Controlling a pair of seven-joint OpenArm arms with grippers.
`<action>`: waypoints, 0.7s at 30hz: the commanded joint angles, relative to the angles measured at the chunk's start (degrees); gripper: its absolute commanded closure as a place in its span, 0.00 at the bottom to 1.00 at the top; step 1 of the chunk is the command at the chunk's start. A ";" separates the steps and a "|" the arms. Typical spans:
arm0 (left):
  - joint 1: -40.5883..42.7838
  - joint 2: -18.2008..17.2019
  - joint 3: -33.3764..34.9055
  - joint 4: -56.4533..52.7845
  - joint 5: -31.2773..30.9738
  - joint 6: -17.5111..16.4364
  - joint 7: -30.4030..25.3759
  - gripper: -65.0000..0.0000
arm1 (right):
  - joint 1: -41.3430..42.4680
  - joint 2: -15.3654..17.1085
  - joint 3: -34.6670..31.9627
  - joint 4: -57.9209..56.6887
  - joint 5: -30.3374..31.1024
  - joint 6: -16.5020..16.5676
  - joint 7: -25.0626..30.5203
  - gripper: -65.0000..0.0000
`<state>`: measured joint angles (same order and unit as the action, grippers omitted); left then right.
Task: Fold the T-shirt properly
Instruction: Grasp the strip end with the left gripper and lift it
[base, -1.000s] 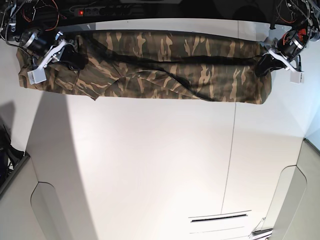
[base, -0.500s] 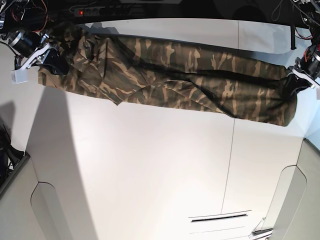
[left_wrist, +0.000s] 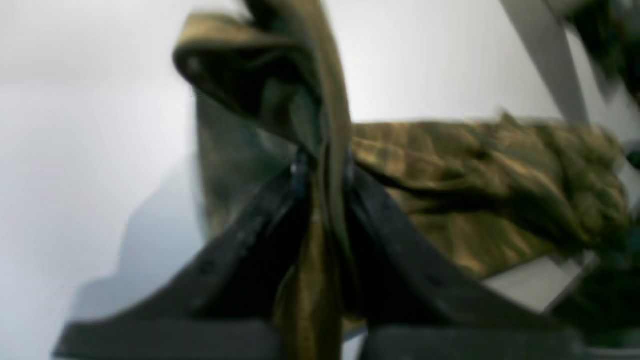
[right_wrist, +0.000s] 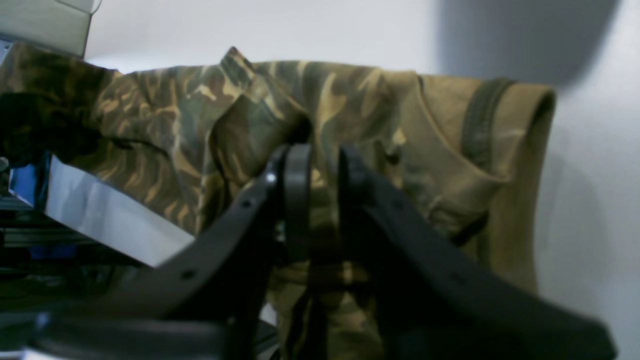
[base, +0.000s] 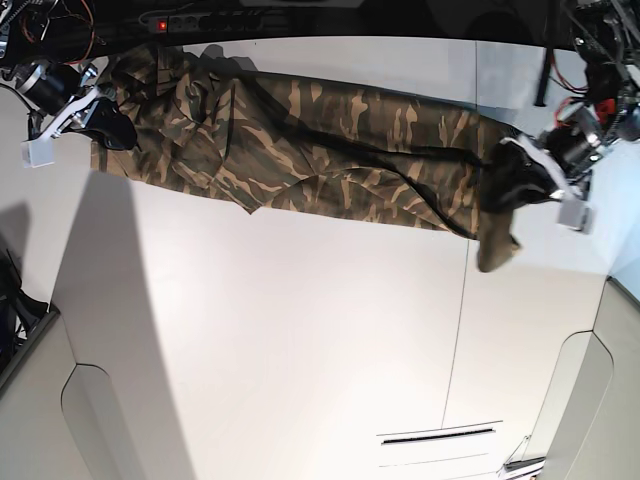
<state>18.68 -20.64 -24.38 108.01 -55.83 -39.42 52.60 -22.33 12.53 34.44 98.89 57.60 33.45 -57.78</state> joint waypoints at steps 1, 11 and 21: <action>-0.28 -0.39 1.66 2.16 -0.68 -0.58 -1.31 1.00 | 0.07 0.79 0.61 1.07 1.33 0.42 0.28 0.84; -0.44 4.15 18.82 6.05 10.38 -0.58 -2.97 1.00 | 0.04 0.81 6.51 1.07 1.84 0.44 -1.40 0.57; -0.44 4.76 30.58 6.03 17.73 0.83 -10.12 0.55 | -0.09 0.79 6.16 0.98 -1.70 0.42 -0.26 0.35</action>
<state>18.55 -15.70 6.39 113.10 -37.08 -37.91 43.90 -22.37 12.53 40.40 98.89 54.92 33.47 -59.22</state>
